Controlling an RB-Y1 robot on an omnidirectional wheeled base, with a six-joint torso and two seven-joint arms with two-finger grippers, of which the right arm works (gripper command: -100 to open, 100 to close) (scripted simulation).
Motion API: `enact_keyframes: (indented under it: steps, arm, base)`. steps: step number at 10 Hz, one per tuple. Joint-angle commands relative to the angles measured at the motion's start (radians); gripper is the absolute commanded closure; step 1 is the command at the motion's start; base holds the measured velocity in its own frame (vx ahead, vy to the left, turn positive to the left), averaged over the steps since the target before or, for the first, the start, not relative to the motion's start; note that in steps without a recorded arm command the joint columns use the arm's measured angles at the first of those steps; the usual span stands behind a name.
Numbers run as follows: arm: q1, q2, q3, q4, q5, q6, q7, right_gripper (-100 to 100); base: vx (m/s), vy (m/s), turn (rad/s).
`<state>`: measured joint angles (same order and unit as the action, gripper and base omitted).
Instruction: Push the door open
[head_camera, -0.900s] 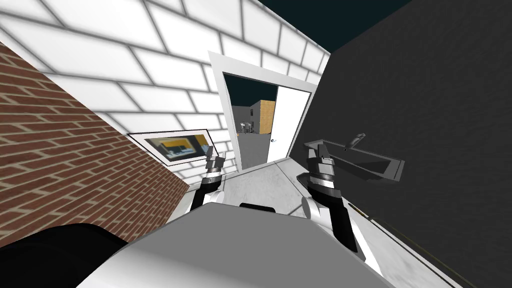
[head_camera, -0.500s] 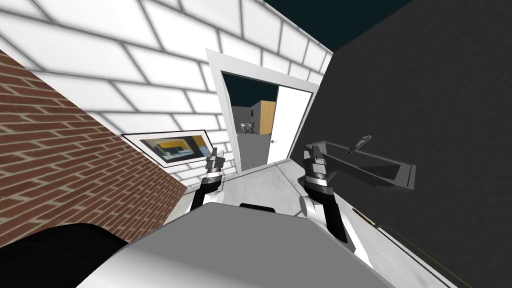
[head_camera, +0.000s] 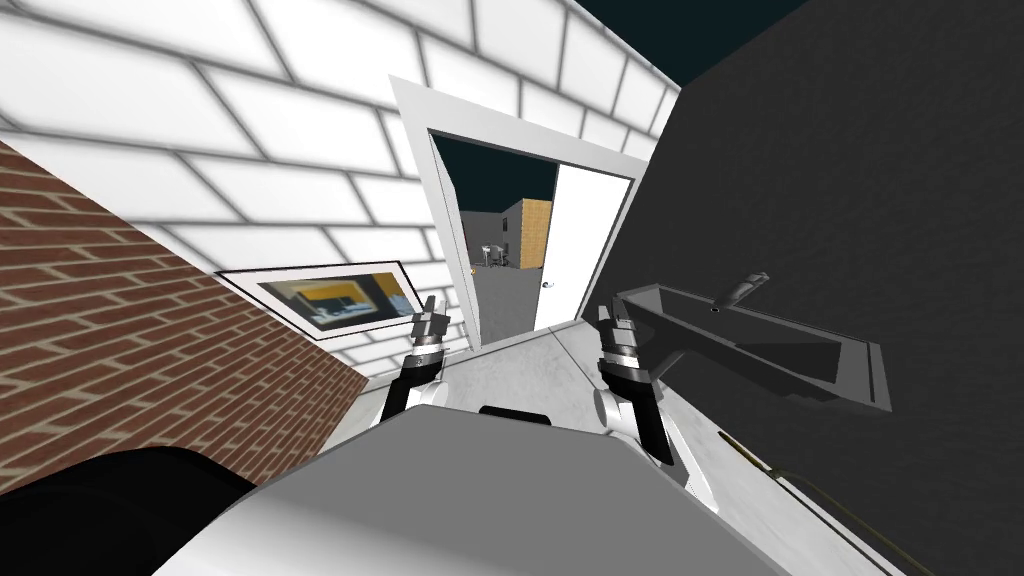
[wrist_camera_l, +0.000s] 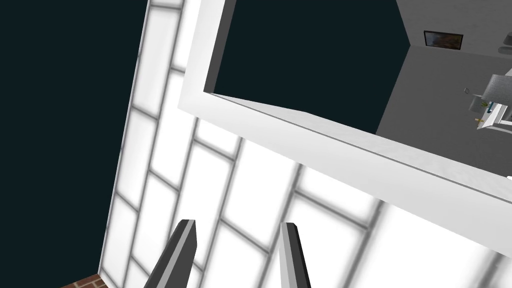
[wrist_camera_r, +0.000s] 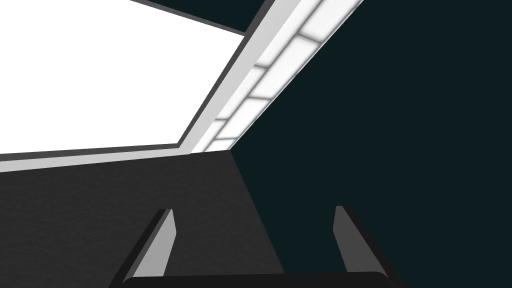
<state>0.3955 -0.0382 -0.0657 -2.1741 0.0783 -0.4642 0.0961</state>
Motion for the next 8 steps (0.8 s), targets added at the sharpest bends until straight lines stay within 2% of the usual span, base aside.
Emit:
enact_keyframes:
  steps: [1, 8]
  arm:
    - [-0.013, -0.006, 0.0, 0.03, 0.005, -0.004, -0.01, -100]
    - [-0.066, -0.026, 0.005, 0.178, 0.028, -0.041, -0.048, -100]
  base:
    - [0.087, -0.046, 0.022]
    - [0.095, -0.046, 0.023]
